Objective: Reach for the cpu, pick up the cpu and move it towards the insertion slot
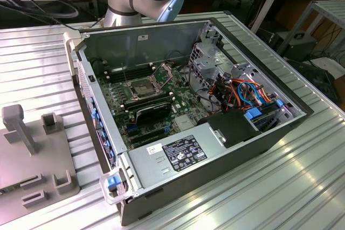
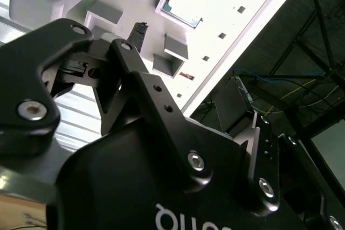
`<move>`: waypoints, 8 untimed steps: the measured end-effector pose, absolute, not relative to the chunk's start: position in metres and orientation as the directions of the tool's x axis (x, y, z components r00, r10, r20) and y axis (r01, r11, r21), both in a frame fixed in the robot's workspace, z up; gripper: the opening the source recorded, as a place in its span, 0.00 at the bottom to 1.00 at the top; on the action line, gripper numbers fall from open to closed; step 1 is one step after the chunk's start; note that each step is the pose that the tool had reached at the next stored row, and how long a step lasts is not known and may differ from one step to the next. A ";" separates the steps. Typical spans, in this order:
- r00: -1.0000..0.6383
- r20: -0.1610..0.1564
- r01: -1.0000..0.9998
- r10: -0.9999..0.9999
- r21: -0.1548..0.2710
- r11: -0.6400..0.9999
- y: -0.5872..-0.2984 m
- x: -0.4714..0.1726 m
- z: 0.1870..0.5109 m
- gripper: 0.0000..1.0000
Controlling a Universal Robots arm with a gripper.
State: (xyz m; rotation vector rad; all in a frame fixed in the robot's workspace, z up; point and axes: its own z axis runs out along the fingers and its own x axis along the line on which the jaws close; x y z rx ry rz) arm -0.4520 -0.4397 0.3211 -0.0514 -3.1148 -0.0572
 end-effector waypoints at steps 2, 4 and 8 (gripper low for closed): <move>-0.999 0.027 0.033 0.032 0.036 0.999 -0.443 -0.452 0.317 0.78; -0.999 0.026 0.031 0.030 0.036 0.999 -0.449 -0.452 0.313 0.78; -1.000 0.027 0.008 0.007 0.036 0.999 -0.453 -0.452 0.305 0.78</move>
